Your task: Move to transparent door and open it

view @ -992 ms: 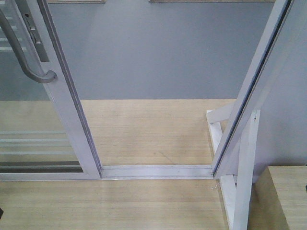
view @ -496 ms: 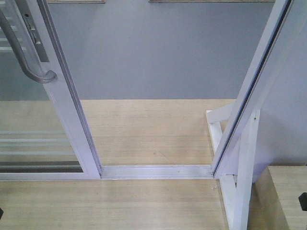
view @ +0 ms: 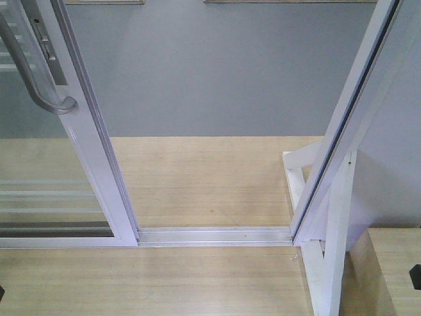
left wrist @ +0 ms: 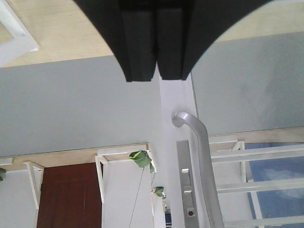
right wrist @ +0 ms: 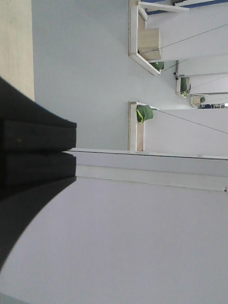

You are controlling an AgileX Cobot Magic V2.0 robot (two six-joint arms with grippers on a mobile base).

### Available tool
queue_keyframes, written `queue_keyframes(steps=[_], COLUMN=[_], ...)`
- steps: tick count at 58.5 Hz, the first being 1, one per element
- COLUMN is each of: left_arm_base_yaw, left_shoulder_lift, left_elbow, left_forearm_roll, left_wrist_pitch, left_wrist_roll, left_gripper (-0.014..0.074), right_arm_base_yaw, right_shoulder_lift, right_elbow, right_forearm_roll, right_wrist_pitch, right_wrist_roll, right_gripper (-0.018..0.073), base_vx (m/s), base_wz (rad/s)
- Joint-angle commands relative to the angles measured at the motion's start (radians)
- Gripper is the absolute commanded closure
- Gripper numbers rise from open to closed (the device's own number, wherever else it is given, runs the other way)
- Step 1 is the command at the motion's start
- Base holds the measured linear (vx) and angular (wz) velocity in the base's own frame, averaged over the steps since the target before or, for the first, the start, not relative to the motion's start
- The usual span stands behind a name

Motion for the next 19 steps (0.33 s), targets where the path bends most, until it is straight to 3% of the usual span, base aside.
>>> queue_keyframes(steps=[1,19], left_arm_base_yaw=[-0.005,-0.005], left_shoulder_lift=[0.007,0.007], left_elbow=[0.009,0.009], left_forearm_roll=[-0.006,-0.006], left_wrist_pitch=[-0.084,-0.084], left_wrist_roll=[-0.003,-0.003], left_gripper=[0.0602,0.0602], right_arm_base_yaw=[-0.005,-0.005], right_shoulder_lift=[-0.017,-0.017], right_elbow=[0.004,0.004], right_forearm_roll=[-0.006,-0.006], right_wrist_pitch=[-0.078,-0.077], right_wrist_roll=[0.000,0.000], right_gripper=[0.0566,0.0566], base_vx=[0.00,0.00], base_wz=[0.00,0.00])
